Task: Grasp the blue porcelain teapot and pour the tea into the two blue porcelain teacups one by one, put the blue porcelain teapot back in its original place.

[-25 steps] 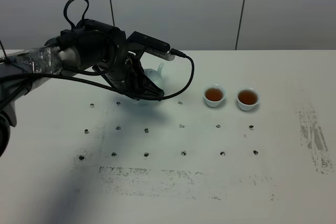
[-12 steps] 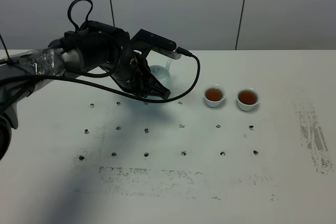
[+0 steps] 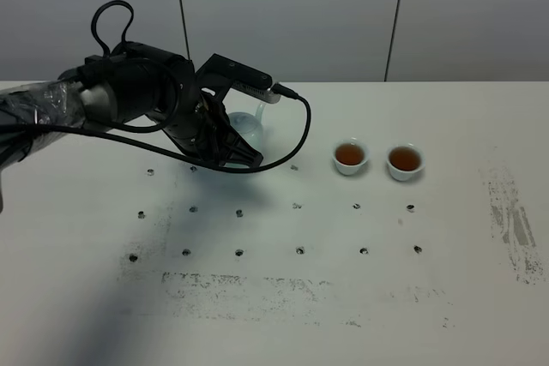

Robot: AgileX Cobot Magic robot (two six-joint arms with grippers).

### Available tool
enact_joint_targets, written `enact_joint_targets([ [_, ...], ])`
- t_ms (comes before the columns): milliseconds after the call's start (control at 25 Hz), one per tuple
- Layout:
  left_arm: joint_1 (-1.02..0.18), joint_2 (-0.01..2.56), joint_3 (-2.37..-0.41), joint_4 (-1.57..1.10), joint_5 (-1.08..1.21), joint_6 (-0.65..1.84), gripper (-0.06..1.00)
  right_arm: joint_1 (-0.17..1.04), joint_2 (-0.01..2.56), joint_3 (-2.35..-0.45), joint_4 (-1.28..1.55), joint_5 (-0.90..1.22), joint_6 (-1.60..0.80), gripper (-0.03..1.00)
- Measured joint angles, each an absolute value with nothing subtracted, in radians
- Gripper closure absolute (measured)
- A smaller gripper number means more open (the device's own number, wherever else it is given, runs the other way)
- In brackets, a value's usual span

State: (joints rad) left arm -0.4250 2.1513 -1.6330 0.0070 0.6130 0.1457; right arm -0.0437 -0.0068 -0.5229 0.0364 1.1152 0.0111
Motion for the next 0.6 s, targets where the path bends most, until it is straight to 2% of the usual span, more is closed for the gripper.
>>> enact_joint_targets([
  [600,-0.406,2.19,-1.631,-0.054,0.575,0.144,0.84,-0.044,-0.007,-0.523,0.036,1.115,0.011,0.73],
])
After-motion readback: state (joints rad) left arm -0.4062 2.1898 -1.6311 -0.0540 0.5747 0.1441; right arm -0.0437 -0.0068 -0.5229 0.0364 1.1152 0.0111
